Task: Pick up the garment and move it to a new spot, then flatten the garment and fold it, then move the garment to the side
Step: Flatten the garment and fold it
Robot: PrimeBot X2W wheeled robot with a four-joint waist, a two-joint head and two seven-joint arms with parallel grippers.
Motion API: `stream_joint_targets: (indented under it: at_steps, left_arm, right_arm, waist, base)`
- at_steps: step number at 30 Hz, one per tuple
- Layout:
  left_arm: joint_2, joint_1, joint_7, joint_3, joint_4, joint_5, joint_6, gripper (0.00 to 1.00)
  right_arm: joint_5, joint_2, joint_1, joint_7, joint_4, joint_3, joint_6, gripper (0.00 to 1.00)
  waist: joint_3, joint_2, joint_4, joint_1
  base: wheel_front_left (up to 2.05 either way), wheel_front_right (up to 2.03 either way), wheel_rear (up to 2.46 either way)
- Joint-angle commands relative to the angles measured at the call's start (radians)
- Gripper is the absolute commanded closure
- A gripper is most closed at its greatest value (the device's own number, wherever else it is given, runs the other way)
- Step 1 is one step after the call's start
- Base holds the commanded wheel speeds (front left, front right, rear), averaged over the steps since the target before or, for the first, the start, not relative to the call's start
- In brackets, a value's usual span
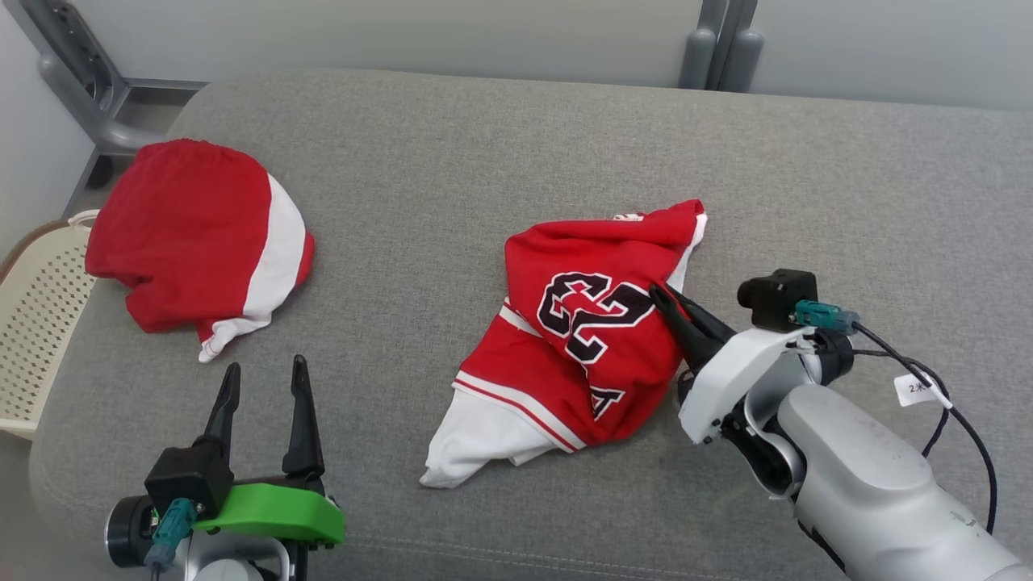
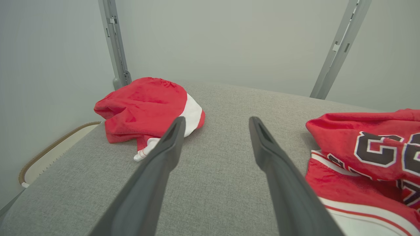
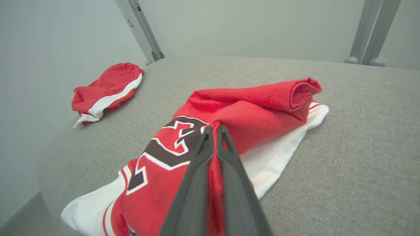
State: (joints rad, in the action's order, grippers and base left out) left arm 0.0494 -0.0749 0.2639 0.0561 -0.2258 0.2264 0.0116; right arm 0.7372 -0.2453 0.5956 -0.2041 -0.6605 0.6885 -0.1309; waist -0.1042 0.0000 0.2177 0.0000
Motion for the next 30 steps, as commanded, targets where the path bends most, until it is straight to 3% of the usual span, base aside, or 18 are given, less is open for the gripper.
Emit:
stream_joint_targets:
  at_steps: [1, 11, 17, 22, 30]
  left_arm:
    - [0.002, 0.006, 0.001, -0.002, 0.004, -0.007, -0.002, 0.00]
    - [0.002, 0.026, 0.001, -0.011, 0.012, -0.014, -0.004, 0.00]
    - [0.002, 0.035, 0.001, -0.019, 0.017, -0.008, -0.008, 0.00]
    - [0.002, 0.029, 0.001, -0.012, 0.019, -0.003, -0.009, 0.00]
    - [0.002, 0.009, 0.001, 0.000, 0.013, 0.004, -0.008, 0.00]
  right_arm:
    - [-0.012, -0.003, -0.017, 0.000, 0.016, 0.001, 0.000, 1.00]
    - [-0.174, -0.001, -0.131, 0.145, 0.284, -0.107, 0.000, 1.00]
    - [-0.323, 0.016, -0.280, 0.336, 0.590, -0.274, 0.000, 1.00]
    - [-0.403, 0.044, -0.373, 0.475, 0.798, -0.350, 0.000, 1.00]
    - [-0.413, 0.063, -0.415, 0.564, 0.811, -0.354, 0.000, 1.00]
  waist:
    - [0.004, 0.0000, -0.001, 0.0000]
    - [0.011, 0.0000, 0.000, 0.0000]
    - [0.013, 0.0000, -0.023, 0.0000]
    - [0.009, 0.0000, -0.040, 0.0000]
    - [-0.002, 0.0000, -0.036, 0.0000]
  base:
    - [0.00, 0.00, 0.00]
    - [0.00, 0.00, 0.00]
    - [0.00, 0.00, 0.00]
    - [0.00, 0.00, 0.00]
    - [0.00, 0.00, 0.00]
